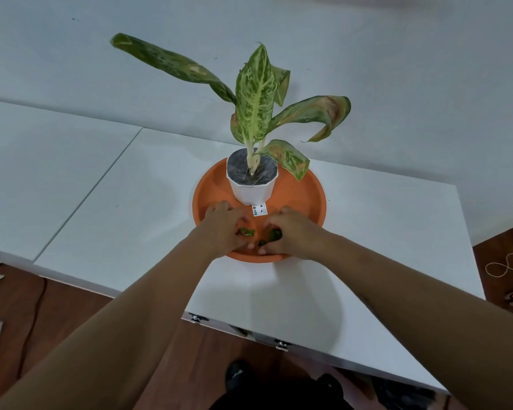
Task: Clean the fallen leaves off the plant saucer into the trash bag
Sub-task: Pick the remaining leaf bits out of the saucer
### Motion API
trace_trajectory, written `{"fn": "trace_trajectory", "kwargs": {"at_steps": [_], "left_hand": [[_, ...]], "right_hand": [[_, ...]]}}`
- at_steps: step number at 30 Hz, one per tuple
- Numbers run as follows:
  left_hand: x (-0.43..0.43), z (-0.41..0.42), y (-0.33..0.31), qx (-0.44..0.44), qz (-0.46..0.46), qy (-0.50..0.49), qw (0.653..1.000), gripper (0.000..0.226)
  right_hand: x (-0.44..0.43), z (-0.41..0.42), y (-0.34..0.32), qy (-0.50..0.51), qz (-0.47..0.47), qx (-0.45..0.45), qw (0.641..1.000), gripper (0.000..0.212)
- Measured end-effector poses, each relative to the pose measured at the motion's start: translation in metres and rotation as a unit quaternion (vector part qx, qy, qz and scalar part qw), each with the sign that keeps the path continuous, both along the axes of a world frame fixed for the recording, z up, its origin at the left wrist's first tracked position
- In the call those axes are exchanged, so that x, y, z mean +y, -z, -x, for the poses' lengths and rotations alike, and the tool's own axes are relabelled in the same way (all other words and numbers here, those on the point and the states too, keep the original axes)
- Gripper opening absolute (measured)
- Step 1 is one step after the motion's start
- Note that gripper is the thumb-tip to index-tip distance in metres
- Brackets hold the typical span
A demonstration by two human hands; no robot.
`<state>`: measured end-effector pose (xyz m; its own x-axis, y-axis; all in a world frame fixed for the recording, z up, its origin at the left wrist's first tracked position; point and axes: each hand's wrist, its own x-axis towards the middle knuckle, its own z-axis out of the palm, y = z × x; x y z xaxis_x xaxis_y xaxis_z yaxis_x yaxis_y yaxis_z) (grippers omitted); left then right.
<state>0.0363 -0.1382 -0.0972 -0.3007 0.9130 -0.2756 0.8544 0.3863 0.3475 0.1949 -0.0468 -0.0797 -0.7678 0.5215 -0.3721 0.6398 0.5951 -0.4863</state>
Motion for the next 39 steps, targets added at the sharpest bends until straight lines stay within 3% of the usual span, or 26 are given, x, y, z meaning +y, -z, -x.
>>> {"fn": "trace_trajectory", "kwargs": {"at_steps": [5,12,15,17,18,21,27,33,39], "left_hand": [[0.003,0.005,-0.004,-0.071,-0.048,-0.033,0.996,0.006],[0.003,0.019,-0.013,-0.06,-0.055,-0.026,0.996,0.003],[0.007,0.021,-0.014,-0.034,0.004,0.008,0.999,0.036],[0.009,0.022,-0.016,0.003,0.064,0.029,0.998,0.069],[0.009,0.022,-0.017,0.01,0.079,0.035,0.996,0.074],[0.012,0.022,-0.018,-0.035,0.065,0.051,0.996,0.055],[0.015,0.031,-0.015,-0.121,0.038,0.015,0.992,0.009],[0.011,0.038,-0.015,-0.18,0.011,-0.027,0.983,0.009],[0.009,0.044,-0.022,-0.235,-0.032,-0.058,0.97,0.012]], "right_hand": [[-0.012,0.006,0.012,0.013,-0.016,0.063,0.998,0.01],[0.012,-0.009,0.002,0.05,-0.007,0.053,0.997,0.011],[0.013,-0.01,-0.001,0.042,0.001,0.048,0.998,0.012],[0.01,-0.009,-0.001,0.014,0.012,0.027,0.999,0.028],[0.008,-0.008,0.0,0.006,0.017,0.017,1.0,0.035],[0.003,-0.004,0.003,0.0,0.004,0.007,1.0,0.037],[-0.001,-0.003,0.009,-0.01,-0.021,0.033,0.999,0.014],[0.002,0.0,0.006,-0.002,-0.009,0.006,1.0,0.012],[0.011,-0.008,-0.002,0.144,0.032,0.114,0.982,0.007]]}}
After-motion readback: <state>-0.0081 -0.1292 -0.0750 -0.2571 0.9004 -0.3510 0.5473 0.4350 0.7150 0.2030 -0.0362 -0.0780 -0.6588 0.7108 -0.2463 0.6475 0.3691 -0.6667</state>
